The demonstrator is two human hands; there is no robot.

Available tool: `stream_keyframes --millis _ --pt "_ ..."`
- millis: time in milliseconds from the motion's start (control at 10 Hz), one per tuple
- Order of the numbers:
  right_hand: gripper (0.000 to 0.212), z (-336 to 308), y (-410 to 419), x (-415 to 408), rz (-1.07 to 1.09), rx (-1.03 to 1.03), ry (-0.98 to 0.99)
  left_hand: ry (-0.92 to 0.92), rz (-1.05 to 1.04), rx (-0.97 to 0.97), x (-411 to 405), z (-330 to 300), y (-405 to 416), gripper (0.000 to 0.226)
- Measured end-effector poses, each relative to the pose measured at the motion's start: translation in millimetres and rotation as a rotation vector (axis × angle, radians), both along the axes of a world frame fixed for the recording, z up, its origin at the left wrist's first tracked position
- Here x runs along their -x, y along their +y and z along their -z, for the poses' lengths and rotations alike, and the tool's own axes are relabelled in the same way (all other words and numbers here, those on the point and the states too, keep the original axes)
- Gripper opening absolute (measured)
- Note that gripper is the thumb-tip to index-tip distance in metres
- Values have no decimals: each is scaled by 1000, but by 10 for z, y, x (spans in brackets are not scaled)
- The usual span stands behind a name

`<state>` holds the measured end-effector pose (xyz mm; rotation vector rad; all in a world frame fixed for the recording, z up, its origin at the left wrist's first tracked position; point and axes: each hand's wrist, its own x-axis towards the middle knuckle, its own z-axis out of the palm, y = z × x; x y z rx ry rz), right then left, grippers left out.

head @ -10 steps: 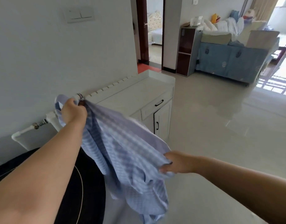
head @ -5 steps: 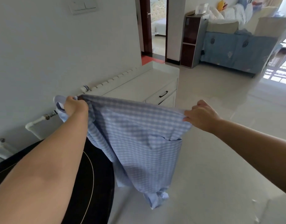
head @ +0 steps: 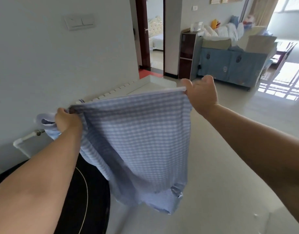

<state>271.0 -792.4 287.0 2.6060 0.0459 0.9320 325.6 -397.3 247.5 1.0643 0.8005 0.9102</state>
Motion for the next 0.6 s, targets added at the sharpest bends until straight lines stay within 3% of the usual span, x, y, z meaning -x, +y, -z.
stream_keyframes --millis 100,200,300,400,500,600 --pt "39 -160 9 -98 14 -91 45 190 285 -308 -86 112 194 7" --pt "13 -242 46 -145 213 12 268 200 336 -272 -88 185 180 7" --pt "9 -271 24 -107 247 16 322 259 366 -306 -12 178 50 5" --pt "25 -175 -54 -73 208 8 292 313 375 -492 1 144 9 4" --pt "31 -74 -159 -1 115 35 305 304 302 -600 -45 69 -107 19" --pt "36 12 -249 103 111 81 452 362 311 -726 -58 30 -183 14"
